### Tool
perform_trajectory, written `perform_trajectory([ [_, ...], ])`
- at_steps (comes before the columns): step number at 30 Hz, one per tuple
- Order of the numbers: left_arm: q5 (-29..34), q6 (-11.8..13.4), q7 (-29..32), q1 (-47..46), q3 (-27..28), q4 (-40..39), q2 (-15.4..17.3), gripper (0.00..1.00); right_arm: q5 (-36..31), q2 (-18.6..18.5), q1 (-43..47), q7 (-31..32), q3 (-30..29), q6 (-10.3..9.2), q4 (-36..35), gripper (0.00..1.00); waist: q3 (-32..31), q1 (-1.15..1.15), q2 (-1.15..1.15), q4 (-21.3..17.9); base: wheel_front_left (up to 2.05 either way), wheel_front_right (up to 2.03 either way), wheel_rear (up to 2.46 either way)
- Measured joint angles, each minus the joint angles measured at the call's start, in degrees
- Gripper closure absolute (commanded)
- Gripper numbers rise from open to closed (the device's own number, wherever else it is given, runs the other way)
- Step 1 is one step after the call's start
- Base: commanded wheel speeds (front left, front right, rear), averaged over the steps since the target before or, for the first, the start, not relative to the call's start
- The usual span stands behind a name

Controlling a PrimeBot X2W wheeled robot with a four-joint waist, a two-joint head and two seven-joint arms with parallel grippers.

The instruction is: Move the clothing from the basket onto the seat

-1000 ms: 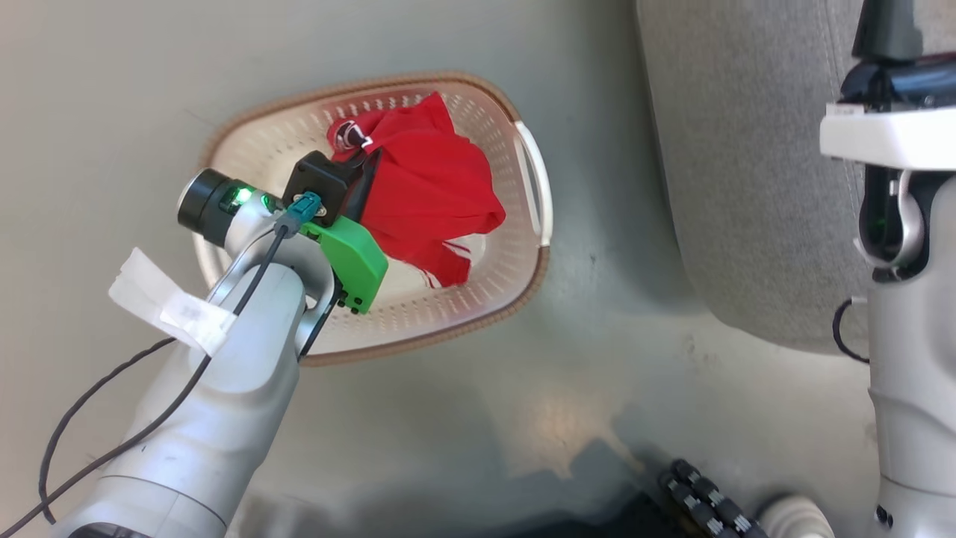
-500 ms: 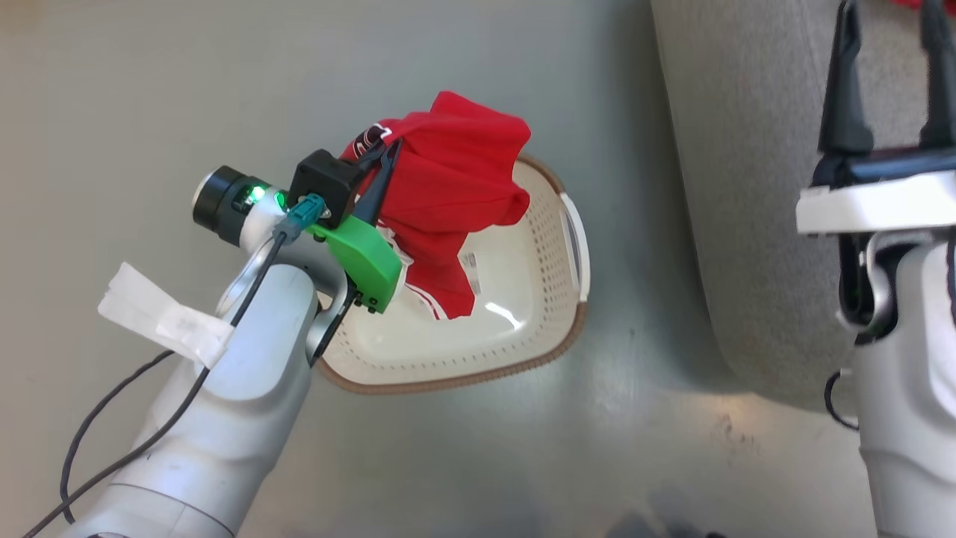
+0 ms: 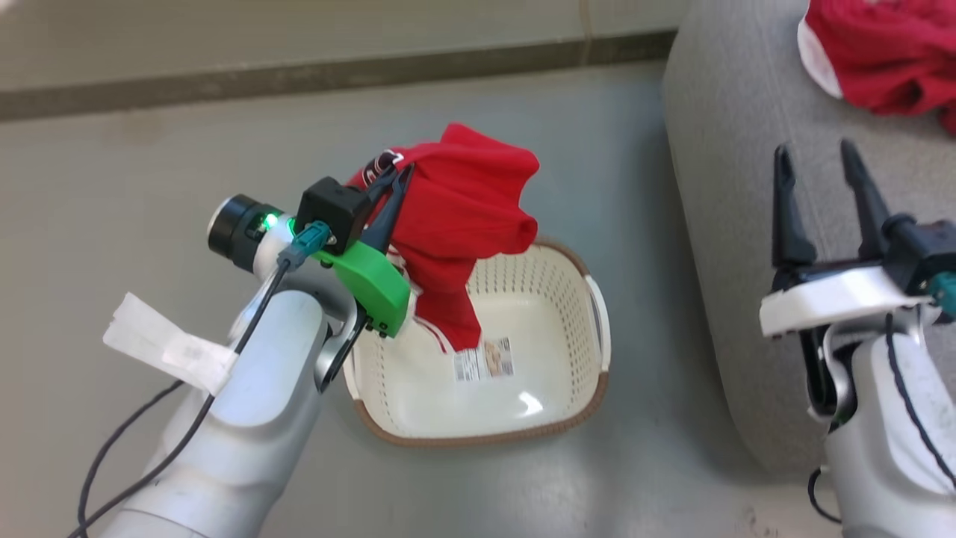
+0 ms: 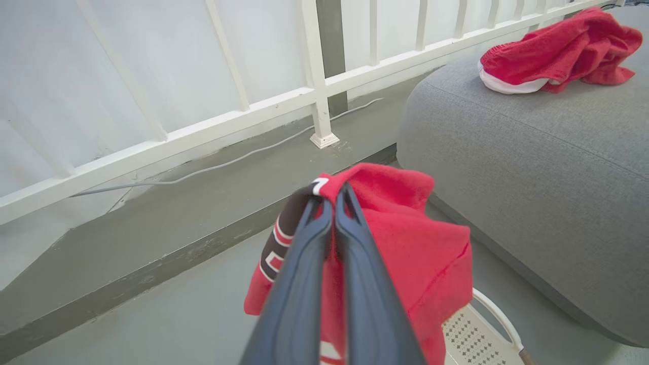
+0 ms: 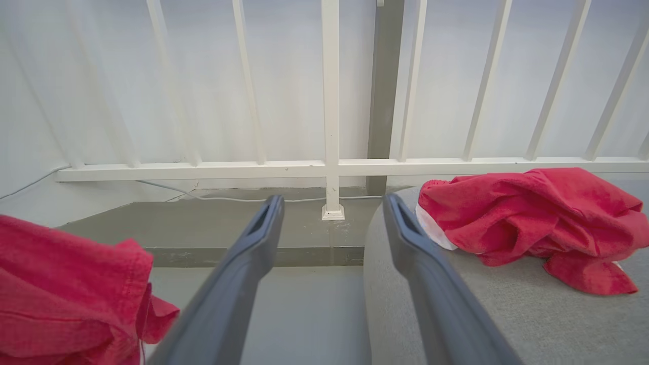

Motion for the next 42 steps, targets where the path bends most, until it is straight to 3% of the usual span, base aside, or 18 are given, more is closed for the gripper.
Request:
perform_trajectory([
  [25, -3.71, -0.02, 4.30, 6.24, -1.99, -3.10, -0.01, 1.00, 0.35, 0.81, 11.37, 0.01, 3.59, 1.34, 6.31, 0.00, -18.91, 0.00, 0.00, 1.90, 0.00, 0.00, 0.00],
  [34, -4.02, -0.03, 6.48, 6.36, -2.68, -7.02, -0.01, 1.00, 0.35, 0.90, 12.36, 0.02, 5.28, 1.85, 6.76, 0.00, -21.05, 0.00, 0.00, 1.44, 0.00, 0.00, 0.00],
  [42, -5.33, -0.03, 7.76, 6.37, -4.20, -10.18, -0.02, 1.00, -0.55, 0.96, 12.16, 0.02, 10.69, 3.21, 8.66, 0.00, -21.02, 0.00, 0.00, 1.75, 0.00, 0.00, 0.00],
])
